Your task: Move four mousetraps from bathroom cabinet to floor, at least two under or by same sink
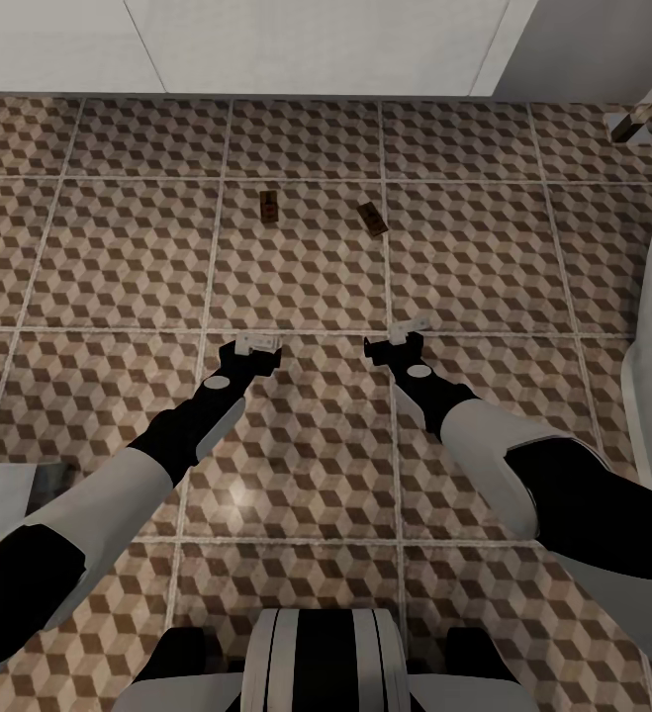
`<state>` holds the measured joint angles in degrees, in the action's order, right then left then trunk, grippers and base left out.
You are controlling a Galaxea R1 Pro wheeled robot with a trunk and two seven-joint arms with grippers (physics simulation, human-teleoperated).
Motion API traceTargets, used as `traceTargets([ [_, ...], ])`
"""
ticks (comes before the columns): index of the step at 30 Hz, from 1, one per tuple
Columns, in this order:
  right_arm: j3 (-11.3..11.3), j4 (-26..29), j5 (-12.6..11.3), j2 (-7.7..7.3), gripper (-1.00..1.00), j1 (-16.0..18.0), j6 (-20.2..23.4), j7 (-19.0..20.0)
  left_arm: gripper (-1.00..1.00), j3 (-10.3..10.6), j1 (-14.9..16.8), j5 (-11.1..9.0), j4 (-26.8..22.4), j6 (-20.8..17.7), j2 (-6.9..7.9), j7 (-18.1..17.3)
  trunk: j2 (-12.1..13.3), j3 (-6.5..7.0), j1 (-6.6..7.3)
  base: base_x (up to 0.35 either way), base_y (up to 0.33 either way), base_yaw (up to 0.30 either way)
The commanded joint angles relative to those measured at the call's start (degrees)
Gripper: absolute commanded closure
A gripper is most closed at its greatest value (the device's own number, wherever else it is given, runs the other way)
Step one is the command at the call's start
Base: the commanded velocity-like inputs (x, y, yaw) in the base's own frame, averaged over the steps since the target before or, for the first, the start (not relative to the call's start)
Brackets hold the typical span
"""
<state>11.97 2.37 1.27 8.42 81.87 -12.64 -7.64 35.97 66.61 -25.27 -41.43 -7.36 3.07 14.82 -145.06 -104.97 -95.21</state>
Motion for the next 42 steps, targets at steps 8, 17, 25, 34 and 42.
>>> traceTargets([
  [8,0.33,-0.09,0.14,-0.01,-1.0,0.04,-0.11,-0.36,-1.0,0.42,0.02,-0.48,-0.18,-0.2,0.1,0.56,-0.01,-0.03,0.01,0.0,0.0,0.0],
  [17,0.33,-0.09,0.14,-0.03,-1.0,0.04,-0.11,-0.36,-1.0,0.42,0.01,-0.48,-0.5,-0.2,0.1,0.56,-0.01,-0.03,0.01,0.0,0.0,0.0],
  [25,0.33,-0.09,0.14,-0.06,-1.0,0.04,-0.11,-0.36,-1.0,0.42,0.01,-0.48,-0.66,-0.27,0.1,0.56,0.01,0.41,0.06,0.0,0.0,0.0],
  [34,0.33,-0.16,0.14,-0.06,-1.0,0.04,-0.11,-0.36,-1.0,0.42,0.01,-0.48,-0.71,-2.76,0.1,0.56,0.13,2.41,0.29,0.0,0.0,0.0],
  [42,0.33,-0.25,0.14,-0.06,-1.0,0.04,-0.11,-0.36,-1.0,0.42,0.01,-0.48,-0.63,-3.28,0.1,0.56,0.24,4.18,0.5,0.0,0.0,0.0],
])
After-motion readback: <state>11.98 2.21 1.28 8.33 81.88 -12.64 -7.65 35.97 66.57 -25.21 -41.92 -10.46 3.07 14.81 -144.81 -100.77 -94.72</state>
